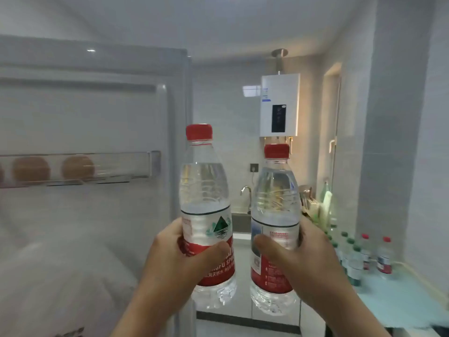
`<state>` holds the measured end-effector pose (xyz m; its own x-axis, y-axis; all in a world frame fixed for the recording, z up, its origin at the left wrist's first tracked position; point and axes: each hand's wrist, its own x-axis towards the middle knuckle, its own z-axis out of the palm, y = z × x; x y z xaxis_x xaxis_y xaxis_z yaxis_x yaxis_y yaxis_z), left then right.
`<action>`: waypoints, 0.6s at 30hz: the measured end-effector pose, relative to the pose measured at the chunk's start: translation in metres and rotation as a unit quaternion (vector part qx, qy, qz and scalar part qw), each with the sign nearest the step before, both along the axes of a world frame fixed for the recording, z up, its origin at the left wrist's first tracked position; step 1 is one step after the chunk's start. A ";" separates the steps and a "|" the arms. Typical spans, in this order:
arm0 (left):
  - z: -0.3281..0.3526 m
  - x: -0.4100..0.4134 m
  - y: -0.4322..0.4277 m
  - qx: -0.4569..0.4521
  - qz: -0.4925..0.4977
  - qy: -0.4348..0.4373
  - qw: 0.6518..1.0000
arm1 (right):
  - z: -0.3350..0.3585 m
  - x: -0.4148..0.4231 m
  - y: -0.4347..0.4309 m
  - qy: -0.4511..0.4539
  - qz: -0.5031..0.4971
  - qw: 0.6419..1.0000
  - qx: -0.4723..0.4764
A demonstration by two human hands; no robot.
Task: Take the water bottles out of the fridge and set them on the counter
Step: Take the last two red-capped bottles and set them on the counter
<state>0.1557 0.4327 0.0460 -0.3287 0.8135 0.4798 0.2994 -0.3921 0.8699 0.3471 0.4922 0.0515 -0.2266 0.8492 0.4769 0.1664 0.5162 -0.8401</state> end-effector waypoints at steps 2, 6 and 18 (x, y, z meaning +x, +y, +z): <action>-0.003 0.036 0.034 -0.012 -0.043 -0.015 0.999 | -0.002 0.042 0.015 -0.002 -0.055 0.998 0.008; -0.012 0.106 0.099 -0.025 -0.144 -0.044 0.988 | -0.009 0.118 0.043 -0.013 -0.140 0.990 0.007; -0.058 0.258 0.301 -0.057 -0.271 -0.040 0.960 | -0.066 0.277 0.187 -0.023 -0.340 0.938 -0.056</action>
<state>0.4140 0.7335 -0.0123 0.1250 0.9211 0.3687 0.0092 -0.3726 0.9279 0.6239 0.6790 -0.0147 0.3675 0.8493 0.3791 0.4635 0.1861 -0.8663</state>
